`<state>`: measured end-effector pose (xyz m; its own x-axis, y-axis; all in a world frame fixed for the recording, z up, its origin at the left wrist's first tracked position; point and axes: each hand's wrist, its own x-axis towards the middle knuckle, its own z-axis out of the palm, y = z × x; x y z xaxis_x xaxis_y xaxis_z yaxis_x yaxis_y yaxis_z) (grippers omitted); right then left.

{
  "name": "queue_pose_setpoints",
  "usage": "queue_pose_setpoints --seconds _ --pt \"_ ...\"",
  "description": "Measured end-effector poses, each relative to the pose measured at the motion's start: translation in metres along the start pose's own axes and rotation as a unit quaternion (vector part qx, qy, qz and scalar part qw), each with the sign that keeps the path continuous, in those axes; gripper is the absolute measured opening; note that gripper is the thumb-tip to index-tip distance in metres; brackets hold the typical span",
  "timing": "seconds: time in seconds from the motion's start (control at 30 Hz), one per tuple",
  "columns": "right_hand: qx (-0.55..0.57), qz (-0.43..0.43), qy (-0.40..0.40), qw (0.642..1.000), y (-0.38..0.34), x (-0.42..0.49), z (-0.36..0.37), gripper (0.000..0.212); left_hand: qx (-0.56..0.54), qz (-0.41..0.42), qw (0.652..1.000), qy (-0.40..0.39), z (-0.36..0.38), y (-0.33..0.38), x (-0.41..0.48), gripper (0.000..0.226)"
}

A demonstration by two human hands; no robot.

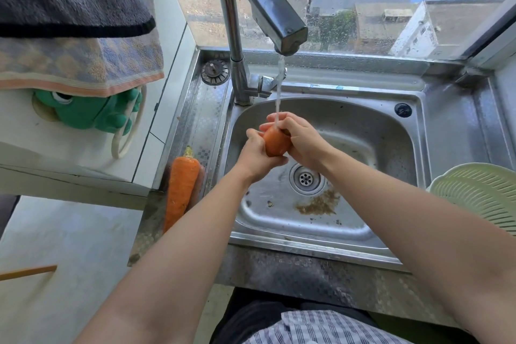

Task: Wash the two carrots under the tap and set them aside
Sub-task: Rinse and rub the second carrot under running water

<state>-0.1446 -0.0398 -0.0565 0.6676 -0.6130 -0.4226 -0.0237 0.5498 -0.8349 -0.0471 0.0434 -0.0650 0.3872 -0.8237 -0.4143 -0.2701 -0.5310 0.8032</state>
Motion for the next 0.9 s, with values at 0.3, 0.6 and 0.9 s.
queue_pose_setpoints --seconds 0.3,0.6,0.9 --pt "0.008 -0.003 -0.048 0.999 0.006 0.001 -0.009 0.043 -0.035 -0.026 0.999 -0.005 -0.001 -0.005 0.0 0.06" --pt "-0.029 -0.055 0.16 0.985 0.011 0.008 -0.002 0.013 -0.017 -0.009 1.0 0.02 -0.004 -0.009 0.005 0.053" --pt "-0.046 0.061 0.088 0.993 0.004 -0.008 -0.001 0.043 -0.177 -0.027 0.983 0.04 0.007 0.001 0.013 0.089"
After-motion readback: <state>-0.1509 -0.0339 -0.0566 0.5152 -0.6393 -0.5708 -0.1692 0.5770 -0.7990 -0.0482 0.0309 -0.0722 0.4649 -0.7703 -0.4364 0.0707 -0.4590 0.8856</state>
